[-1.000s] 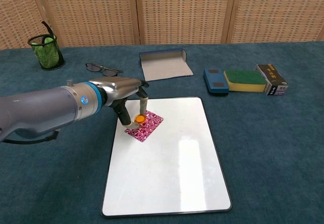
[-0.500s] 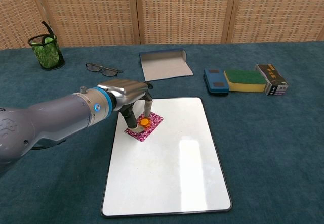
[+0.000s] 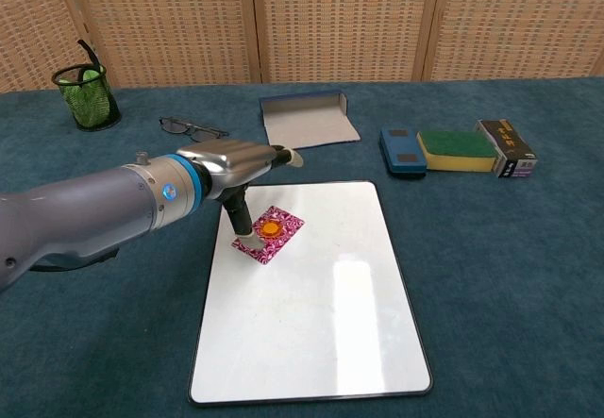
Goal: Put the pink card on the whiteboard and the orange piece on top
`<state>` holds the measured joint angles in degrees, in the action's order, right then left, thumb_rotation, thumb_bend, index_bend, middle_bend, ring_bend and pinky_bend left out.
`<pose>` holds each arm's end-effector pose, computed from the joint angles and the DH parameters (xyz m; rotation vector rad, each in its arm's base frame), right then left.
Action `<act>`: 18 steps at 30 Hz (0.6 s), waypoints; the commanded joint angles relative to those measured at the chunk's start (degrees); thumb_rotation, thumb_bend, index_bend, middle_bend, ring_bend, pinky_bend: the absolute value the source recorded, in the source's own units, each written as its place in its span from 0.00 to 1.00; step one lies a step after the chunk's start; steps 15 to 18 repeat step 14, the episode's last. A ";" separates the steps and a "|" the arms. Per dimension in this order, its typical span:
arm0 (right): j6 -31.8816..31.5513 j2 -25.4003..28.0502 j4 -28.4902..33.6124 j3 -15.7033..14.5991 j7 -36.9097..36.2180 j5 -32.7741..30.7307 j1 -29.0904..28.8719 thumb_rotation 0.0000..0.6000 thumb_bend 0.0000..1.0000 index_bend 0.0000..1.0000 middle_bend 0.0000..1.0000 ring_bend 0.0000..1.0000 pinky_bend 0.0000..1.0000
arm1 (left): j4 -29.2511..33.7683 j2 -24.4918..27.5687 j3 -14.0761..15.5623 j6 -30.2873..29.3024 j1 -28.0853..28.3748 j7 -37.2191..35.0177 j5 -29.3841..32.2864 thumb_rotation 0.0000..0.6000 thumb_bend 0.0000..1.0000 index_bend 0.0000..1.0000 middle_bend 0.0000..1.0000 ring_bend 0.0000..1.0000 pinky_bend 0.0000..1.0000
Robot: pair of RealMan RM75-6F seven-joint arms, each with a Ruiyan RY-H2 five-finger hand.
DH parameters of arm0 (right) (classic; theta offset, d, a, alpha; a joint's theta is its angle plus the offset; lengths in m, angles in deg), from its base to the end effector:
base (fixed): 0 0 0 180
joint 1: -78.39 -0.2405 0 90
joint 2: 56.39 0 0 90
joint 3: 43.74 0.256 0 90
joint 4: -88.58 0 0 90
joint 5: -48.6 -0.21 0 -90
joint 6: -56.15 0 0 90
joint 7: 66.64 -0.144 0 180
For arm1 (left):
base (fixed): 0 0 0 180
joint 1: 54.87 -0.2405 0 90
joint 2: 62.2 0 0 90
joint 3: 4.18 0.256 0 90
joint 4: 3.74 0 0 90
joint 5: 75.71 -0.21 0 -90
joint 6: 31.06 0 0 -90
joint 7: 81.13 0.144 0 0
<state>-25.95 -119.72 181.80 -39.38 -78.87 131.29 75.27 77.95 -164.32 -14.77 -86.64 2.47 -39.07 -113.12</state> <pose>-0.3226 -0.1764 0.1620 1.2420 -1.1231 1.0079 -0.0752 0.3424 -0.0927 -1.9803 -0.9398 -0.7153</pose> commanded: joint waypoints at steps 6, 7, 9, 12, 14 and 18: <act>0.02 0.04 -0.05 -0.05 0.06 0.11 -0.03 1.00 0.00 0.00 0.00 0.00 0.00 | 14.29 14.35 4.25 -11.42 -8.34 -5.52 -15.14 1.00 0.00 0.00 0.00 0.00 0.00; -0.01 0.01 -0.01 -0.04 0.21 0.10 -0.03 1.00 0.00 0.00 0.00 0.00 0.00 | 15.33 16.48 5.19 -13.10 -9.96 -7.04 -17.50 1.00 0.00 0.00 0.00 0.00 0.00; -0.07 -0.04 0.08 -0.03 0.55 0.04 -0.02 1.00 0.00 0.00 0.00 0.00 0.00 | 16.00 20.03 6.67 -16.02 -13.05 -10.66 -21.38 1.00 0.00 0.00 0.00 0.00 0.00; -0.27 -0.18 0.17 0.02 1.36 -0.05 0.03 1.00 0.00 0.00 0.00 0.00 0.00 | 14.64 24.80 8.82 -20.09 -18.29 -17.47 -25.43 1.00 0.00 0.00 0.00 0.00 0.00; -0.52 -0.36 0.19 0.08 2.12 -0.10 0.07 1.00 0.00 0.00 0.00 0.00 0.00 | 12.94 27.25 10.12 -22.32 -21.72 -20.92 -26.29 1.00 0.00 0.00 0.00 0.00 0.00; -0.52 -0.36 0.19 0.08 2.12 -0.10 0.07 1.00 0.00 0.00 0.00 0.00 0.00 | 12.94 27.25 10.12 -22.32 -21.72 -20.92 -26.29 1.00 0.00 0.00 0.00 0.00 0.00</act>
